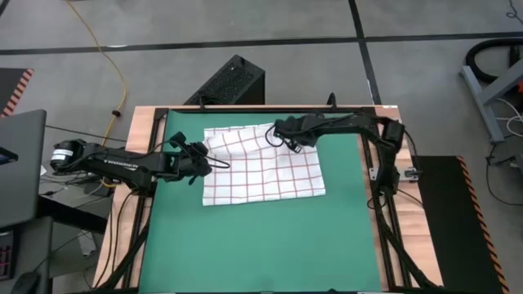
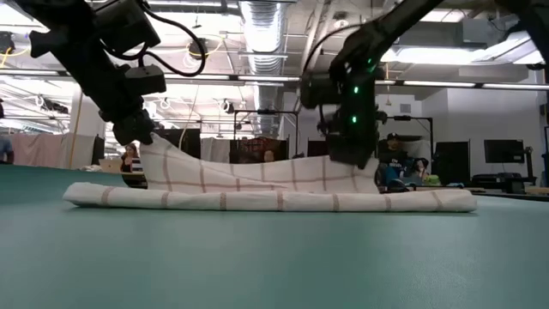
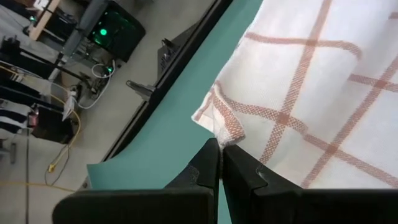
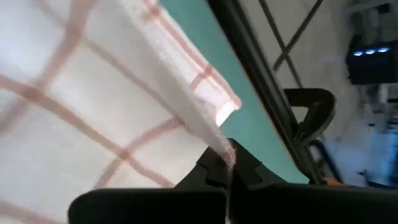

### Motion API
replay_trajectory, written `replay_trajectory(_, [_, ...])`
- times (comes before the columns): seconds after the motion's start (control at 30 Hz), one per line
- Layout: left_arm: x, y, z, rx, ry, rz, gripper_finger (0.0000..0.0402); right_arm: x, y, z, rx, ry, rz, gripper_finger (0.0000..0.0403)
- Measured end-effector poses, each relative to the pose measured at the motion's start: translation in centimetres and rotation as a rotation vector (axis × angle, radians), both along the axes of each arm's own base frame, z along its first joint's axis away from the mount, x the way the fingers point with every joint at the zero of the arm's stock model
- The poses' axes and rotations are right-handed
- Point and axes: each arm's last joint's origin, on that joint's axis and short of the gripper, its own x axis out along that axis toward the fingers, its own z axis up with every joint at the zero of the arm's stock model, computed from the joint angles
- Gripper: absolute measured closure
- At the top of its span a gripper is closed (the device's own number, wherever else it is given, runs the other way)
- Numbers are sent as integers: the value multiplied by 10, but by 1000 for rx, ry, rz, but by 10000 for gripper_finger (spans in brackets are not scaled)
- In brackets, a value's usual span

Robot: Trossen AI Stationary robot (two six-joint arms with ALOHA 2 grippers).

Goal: Roll towel into tight, uniform cylinder
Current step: Fold the white towel

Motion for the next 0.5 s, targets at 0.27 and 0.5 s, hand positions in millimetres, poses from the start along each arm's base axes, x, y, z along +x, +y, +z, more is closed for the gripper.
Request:
replay_trajectory(0.27, [-1,8,-1,-29,23,3,401,3,-7,-29,-11,91,-20,395])
replay_trajectory(0.5, [-2,15,-1,-48,30,15,402,3,-9,-29,-15,84,-28,394])
